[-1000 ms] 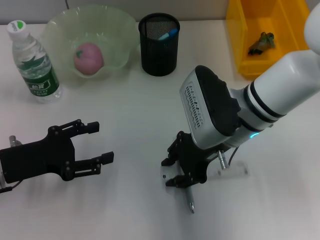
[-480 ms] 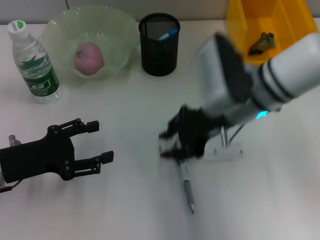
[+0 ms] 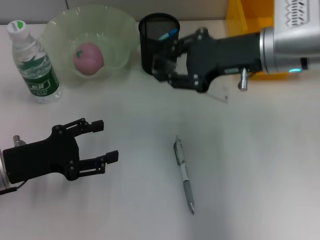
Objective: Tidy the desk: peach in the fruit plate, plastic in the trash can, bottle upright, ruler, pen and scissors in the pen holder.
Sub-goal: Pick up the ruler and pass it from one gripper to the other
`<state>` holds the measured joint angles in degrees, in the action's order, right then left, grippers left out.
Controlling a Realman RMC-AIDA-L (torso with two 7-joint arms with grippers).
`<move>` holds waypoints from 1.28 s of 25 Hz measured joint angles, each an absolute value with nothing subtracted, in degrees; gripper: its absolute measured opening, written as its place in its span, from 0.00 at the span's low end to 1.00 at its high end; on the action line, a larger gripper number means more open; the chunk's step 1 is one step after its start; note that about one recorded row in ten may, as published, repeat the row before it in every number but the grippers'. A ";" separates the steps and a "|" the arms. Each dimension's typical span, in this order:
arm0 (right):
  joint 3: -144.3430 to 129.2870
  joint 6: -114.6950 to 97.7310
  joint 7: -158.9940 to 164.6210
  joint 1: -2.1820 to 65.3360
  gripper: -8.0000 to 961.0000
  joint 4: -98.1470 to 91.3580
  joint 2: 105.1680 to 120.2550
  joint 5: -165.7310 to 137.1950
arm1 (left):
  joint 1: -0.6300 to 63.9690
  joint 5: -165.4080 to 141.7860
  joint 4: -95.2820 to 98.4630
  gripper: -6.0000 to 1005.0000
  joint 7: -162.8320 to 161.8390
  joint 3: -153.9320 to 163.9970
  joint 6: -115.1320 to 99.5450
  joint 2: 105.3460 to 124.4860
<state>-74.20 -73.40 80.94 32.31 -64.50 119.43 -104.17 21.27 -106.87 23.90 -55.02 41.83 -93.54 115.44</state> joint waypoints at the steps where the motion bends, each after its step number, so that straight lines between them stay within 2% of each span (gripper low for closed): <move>1: -74.16 -72.53 77.57 31.87 0.40 -64.00 119.40 -102.06 | 21.27 -106.79 23.91 0.83 -55.02 41.83 -93.57 115.54; 8: -74.57 -68.37 53.78 30.33 0.40 -58.99 119.48 -90.80 | 21.27 -106.69 23.42 0.83 -55.05 39.26 -95.70 116.36; 21: -82.15 -57.30 18.72 28.03 0.40 -53.81 119.79 -76.03 | 22.11 -106.59 23.85 0.82 -58.29 37.42 -96.95 116.75; 27: -85.02 -58.21 -7.18 31.73 0.40 -40.66 119.74 -57.87 | 22.47 -106.38 23.85 0.82 -58.74 36.83 -96.95 117.06; 32: -84.72 -65.17 -18.81 38.29 0.40 -26.73 119.55 -49.26 | 22.61 -105.97 23.82 0.82 -58.77 36.74 -96.95 117.11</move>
<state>-84.72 -65.17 -18.81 38.29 -26.73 119.55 -49.26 22.61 -105.97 23.82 -58.77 36.75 -96.95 117.11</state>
